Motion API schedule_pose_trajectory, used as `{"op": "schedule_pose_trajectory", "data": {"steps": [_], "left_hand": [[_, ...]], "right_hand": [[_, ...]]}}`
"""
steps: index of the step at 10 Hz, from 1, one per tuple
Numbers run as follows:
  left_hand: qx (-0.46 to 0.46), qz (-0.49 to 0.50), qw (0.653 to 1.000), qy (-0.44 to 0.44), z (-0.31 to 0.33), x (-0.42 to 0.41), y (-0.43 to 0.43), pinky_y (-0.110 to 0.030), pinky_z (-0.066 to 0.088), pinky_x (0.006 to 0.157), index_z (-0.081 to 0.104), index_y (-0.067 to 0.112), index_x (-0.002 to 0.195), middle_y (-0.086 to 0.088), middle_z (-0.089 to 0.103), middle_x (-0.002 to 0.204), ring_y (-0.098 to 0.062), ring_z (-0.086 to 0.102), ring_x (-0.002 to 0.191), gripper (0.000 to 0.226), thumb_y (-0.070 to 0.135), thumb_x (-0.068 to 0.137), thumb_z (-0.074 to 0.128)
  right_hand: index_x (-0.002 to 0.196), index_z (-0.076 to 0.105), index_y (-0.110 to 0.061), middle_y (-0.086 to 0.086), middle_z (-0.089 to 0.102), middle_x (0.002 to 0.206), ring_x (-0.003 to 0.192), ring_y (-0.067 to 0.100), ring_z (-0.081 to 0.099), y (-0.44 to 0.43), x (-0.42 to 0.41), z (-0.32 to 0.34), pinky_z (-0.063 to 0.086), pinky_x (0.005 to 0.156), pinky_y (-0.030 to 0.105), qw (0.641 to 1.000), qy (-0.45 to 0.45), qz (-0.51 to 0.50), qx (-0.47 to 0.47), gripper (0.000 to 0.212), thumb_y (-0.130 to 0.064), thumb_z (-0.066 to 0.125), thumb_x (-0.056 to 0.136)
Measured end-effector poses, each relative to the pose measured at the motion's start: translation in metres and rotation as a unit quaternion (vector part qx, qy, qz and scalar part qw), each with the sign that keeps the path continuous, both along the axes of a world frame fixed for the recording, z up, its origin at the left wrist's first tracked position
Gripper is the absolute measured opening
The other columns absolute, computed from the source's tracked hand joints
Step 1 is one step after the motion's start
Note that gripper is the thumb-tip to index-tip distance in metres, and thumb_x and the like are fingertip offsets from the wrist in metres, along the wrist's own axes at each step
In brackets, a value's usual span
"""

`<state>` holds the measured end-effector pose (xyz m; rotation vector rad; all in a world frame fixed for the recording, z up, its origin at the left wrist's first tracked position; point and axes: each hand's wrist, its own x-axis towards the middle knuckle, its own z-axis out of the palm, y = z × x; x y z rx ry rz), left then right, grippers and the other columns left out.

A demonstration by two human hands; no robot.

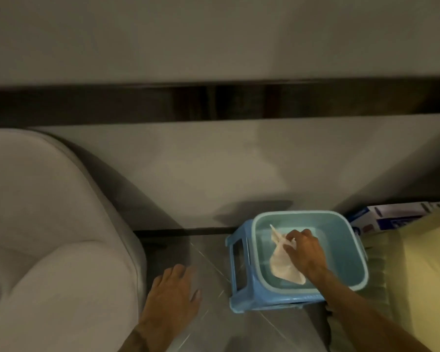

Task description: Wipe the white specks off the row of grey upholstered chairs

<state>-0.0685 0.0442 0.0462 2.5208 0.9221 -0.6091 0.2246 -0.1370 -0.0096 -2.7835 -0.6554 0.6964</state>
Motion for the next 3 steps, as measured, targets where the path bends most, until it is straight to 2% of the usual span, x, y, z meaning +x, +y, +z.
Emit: {"op": "schedule_pose_trajectory", "data": {"steps": [1,2,3], "left_hand": [[-0.011,-0.006,1.0,0.002,-0.031,0.011,-0.005,-0.031,0.03,0.117,0.033,0.033,0.155,0.01,0.04,0.149,-0.012,0.04,0.135,0.057,0.056,0.104,0.041],[-0.016,-0.002,1.0,-0.002,-0.028,0.025,-0.005,-0.033,0.031,0.118,0.035,0.031,0.153,0.007,0.041,0.15,-0.014,0.04,0.136,0.055,0.055,0.105,0.044],[-0.006,-0.009,1.0,-0.028,0.012,0.032,-0.007,-0.035,0.031,0.12,0.031,0.029,0.158,0.005,0.039,0.154,-0.016,0.037,0.141,0.058,0.052,0.106,0.044]], "right_hand": [[0.131,0.058,-0.026,0.003,0.054,0.131,0.117,0.024,0.056,0.002,-0.006,-0.042,0.046,0.101,0.039,0.999,0.018,0.024,-0.032,0.031,-0.03,0.057,0.1],[0.139,0.051,-0.026,0.001,0.052,0.138,0.123,0.023,0.055,0.001,-0.011,-0.038,0.041,0.105,0.04,0.999,0.021,0.022,-0.045,0.038,-0.03,0.055,0.101],[0.142,0.049,-0.025,0.001,0.048,0.144,0.126,0.022,0.054,-0.005,-0.014,0.003,0.04,0.106,0.038,0.998,0.025,0.05,-0.028,0.042,-0.031,0.054,0.101]]}}
